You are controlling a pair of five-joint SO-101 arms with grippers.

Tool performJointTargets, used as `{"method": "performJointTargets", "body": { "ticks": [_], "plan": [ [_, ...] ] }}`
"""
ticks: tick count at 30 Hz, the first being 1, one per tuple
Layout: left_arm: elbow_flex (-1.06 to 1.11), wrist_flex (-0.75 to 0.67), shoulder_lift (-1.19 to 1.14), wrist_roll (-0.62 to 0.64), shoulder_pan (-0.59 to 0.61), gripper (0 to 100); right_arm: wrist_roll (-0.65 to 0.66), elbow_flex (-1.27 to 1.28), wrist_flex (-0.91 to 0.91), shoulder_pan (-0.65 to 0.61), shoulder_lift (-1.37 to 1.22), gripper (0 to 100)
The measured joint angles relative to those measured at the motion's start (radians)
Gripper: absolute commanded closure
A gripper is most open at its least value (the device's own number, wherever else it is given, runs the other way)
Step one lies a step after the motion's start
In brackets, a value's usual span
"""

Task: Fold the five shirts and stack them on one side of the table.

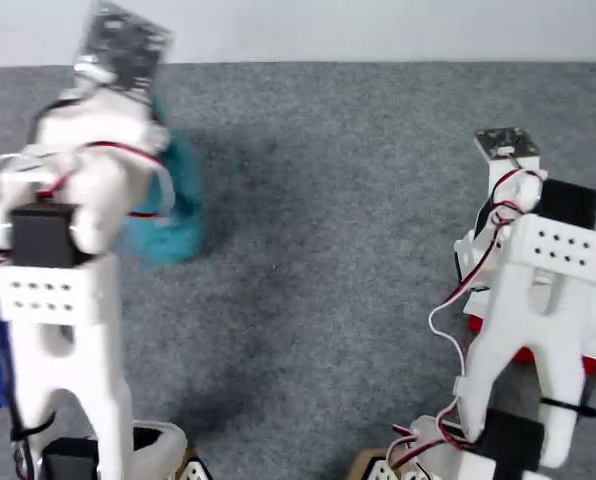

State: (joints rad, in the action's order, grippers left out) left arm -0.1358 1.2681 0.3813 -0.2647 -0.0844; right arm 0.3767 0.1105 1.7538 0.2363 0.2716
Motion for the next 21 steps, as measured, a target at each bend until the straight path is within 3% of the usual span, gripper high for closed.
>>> {"method": "performJointTargets", "body": {
  "ticks": [4, 7, 14, 21],
  "plan": [
    [0.000, -0.005, 0.002, 0.005, -0.157, 99, 0.000, 0.089, 0.000, 0.000, 0.035, 98.9],
    [0.005, 0.035, 0.002, 0.005, -0.161, 99, 0.000, 0.146, 0.000, 0.000, 0.058, 98.9],
    [0.315, 0.077, 0.011, 0.003, 0.052, 99, 0.000, 0.157, 0.000, 0.000, 0.083, 98.9],
    [0.661, -0.029, 0.011, -0.150, 0.325, 99, -0.002, 0.157, 0.000, -0.095, 0.083, 98.9]
  ]
}}
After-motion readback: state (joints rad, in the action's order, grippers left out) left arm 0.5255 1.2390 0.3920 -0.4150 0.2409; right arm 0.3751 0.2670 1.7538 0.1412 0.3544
